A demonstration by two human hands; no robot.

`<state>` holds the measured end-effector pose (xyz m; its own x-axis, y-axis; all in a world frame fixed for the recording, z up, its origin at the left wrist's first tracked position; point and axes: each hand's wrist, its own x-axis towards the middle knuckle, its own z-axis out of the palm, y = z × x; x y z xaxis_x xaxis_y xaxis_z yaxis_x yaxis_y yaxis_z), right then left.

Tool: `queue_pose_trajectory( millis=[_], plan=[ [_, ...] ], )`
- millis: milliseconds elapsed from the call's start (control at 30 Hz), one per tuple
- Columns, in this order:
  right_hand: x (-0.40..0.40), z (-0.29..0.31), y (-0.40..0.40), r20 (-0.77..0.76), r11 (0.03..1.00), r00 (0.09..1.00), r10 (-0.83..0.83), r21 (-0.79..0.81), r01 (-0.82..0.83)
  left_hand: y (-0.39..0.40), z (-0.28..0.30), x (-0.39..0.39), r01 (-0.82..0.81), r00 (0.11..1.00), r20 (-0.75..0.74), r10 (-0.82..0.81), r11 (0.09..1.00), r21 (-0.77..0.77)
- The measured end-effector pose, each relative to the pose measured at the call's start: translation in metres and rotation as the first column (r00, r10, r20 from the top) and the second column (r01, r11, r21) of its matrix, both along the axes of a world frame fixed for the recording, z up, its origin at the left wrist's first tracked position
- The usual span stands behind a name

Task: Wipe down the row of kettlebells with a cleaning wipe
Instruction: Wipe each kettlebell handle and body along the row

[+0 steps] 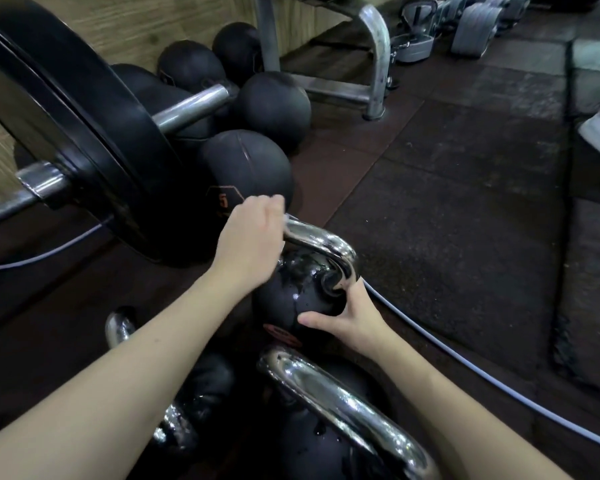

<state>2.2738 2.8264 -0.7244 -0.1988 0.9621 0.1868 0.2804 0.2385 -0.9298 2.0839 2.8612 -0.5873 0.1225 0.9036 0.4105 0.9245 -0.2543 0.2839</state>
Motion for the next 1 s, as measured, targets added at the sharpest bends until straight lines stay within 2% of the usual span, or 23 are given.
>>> queue_pose_trajectory(
  millis=[33,67,100,167,200,267,367,467,500,533,567,600,633,667,700,733,767,800,833,867,900,967,1000],
  plan=[
    [-0.001,-0.002,0.001,-0.003,1.0,1.0,-0.006,-0.004,0.006,-0.007,0.006,0.014,0.124,0.96,-0.262,-0.094,0.987,0.099],
    [-0.001,-0.003,0.003,-0.007,1.0,1.0,-0.005,-0.019,0.005,-0.011,0.007,0.03,0.245,0.88,-0.44,-0.176,0.964,0.105],
    [-0.001,-0.004,0.004,-0.008,0.999,1.0,0.0,-0.036,0.0,-0.017,0.006,0.046,0.348,0.801,-0.53,-0.278,0.937,0.033],
    [-0.001,-0.005,0.004,0.011,0.998,1.0,0.027,-0.061,-0.026,-0.025,-0.001,0.068,0.411,0.67,-0.652,-0.354,0.909,-0.071],
    [-0.002,-0.005,0.004,0.031,0.997,0.999,0.035,-0.068,-0.033,-0.027,-0.007,0.071,0.427,0.649,-0.668,-0.364,0.901,-0.077],
    [-0.001,-0.008,0.005,0.037,0.997,0.998,0.047,-0.061,-0.045,-0.025,-0.015,0.065,0.485,0.65,-0.675,-0.35,0.874,0.014],
    [-0.001,-0.008,0.005,-0.005,0.998,1.0,0.026,-0.054,-0.026,-0.025,-0.002,0.051,0.398,0.819,-0.463,-0.339,0.917,0.031],
    [0.0,-0.005,0.003,-0.015,1.0,1.0,0.007,-0.016,-0.007,-0.015,0.003,0.022,0.233,0.921,-0.332,-0.205,0.972,0.045],
    [0.001,-0.003,0.002,-0.011,1.0,1.0,0.007,-0.013,-0.007,-0.009,-0.003,0.006,0.118,0.973,-0.199,-0.114,0.993,0.005],
    [0.0,-0.001,0.001,-0.006,1.0,1.0,0.01,-0.01,-0.01,-0.001,-0.008,-0.012,-0.016,1.0,0.018,0.019,0.994,-0.111],
    [0.0,0.0,0.0,0.002,1.0,1.0,0.009,-0.005,-0.009,0.004,-0.008,-0.023,-0.069,0.932,0.318,0.172,0.948,-0.311],
    [0.0,-0.001,0.001,0.006,1.0,1.0,0.011,-0.003,-0.011,0.011,-0.011,-0.031,-0.046,0.769,0.546,0.333,0.88,-0.473],
    [0.0,-0.001,0.001,0.001,1.0,1.0,0.018,-0.012,-0.018,0.016,-0.016,-0.036,-0.026,0.672,0.617,0.41,0.845,-0.534],
    [0.0,-0.002,0.001,-0.008,1.0,1.0,0.023,-0.016,-0.023,0.018,-0.014,-0.035,-0.039,0.678,0.595,0.431,0.83,-0.557],
    [0.0,-0.002,0.001,-0.016,1.0,1.0,0.021,-0.013,-0.021,0.016,-0.01,-0.031,-0.084,0.784,0.487,0.385,0.843,-0.531],
    [0.0,-0.003,0.001,-0.023,1.0,1.0,0.015,-0.005,-0.015,0.014,-0.007,-0.024,-0.101,0.906,0.335,0.259,0.9,-0.423],
    [0.0,-0.003,0.001,-0.026,1.0,1.0,0.01,-0.002,-0.01,0.009,-0.002,-0.017,-0.055,0.983,0.155,0.104,0.955,-0.292],
    [0.0,-0.004,0.002,-0.024,1.0,1.0,0.004,0.006,-0.004,0.003,0.007,-0.007,0.01,0.998,-0.056,-0.021,0.982,-0.187],
    [-0.001,-0.004,0.002,-0.017,1.0,1.0,0.002,0.006,-0.002,-0.003,0.013,0.006,0.083,0.955,-0.277,-0.109,0.991,-0.105],
    [-0.002,-0.005,0.003,-0.013,1.0,1.0,-0.004,-0.003,0.004,-0.007,0.015,0.021,0.169,0.874,-0.457,-0.163,0.985,-0.027],
    [-0.003,-0.006,0.003,-0.016,1.0,1.0,-0.006,-0.018,0.006,-0.012,0.016,0.04,0.262,0.799,-0.559,-0.222,0.965,-0.009],
    [-0.002,-0.006,0.004,0.016,0.999,1.0,0.023,-0.043,-0.022,-0.021,0.008,0.068,0.401,0.647,-0.673,-0.357,0.911,-0.097],
    [-0.002,-0.005,0.004,0.051,0.999,0.998,0.034,-0.042,-0.032,-0.023,0.004,0.073,0.425,0.623,-0.681,-0.385,0.897,-0.119]
  ],
)
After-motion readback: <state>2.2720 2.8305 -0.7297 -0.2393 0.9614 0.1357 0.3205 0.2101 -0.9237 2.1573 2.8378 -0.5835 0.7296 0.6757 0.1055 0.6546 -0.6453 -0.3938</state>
